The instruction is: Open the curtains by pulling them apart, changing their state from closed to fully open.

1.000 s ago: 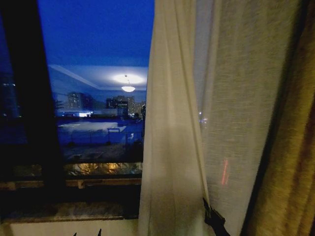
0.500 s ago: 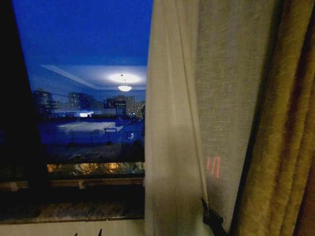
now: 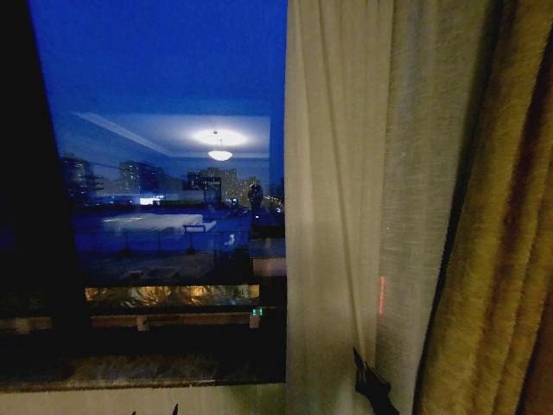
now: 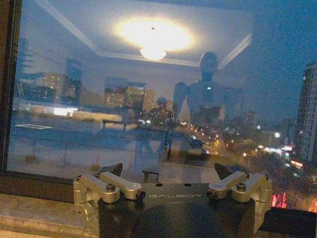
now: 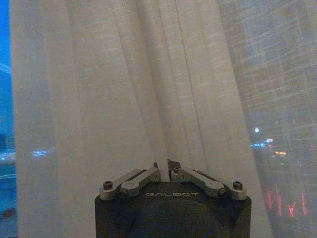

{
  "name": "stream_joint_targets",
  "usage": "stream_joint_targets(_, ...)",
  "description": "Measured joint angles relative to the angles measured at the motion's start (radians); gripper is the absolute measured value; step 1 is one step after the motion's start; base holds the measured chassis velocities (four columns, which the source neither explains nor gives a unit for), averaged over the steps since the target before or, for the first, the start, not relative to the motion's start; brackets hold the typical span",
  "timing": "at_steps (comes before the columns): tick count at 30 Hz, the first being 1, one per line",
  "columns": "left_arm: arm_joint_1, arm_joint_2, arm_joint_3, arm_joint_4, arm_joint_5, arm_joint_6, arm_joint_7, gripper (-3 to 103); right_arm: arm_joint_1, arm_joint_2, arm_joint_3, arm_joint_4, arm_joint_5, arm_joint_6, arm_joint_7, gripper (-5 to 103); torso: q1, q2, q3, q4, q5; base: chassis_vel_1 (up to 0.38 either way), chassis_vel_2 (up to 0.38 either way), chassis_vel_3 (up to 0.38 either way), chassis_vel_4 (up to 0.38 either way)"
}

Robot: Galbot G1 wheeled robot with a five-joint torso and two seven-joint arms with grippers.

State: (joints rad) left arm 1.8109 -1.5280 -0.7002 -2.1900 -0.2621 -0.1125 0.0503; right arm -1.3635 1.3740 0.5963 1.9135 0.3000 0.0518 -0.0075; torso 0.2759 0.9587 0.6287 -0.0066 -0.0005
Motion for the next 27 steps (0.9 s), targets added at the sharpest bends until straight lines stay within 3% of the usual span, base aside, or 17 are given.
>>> stream_joint_targets(11, 0.003, -0.003, -0.001, -0.003, 0.0, -0.002, 0.001, 100, -0.005, 0.0, 0.001, 0.008, 0.007, 0.0, 0.0, 0, 0.0, 0.0, 0.0, 0.0, 0.0002, -0.054, -0.046, 0.043, 0.034)
stream_joint_targets(27, 0.004, -0.001, -0.001, -0.004, 0.001, -0.003, 0.002, 100, -0.021, 0.0, 0.006, 0.025, -0.026, 0.033, -0.01, 0, 0.0, 0.0, 0.0, 0.0, 0.0008, -0.148, -0.136, 0.145, 0.145)
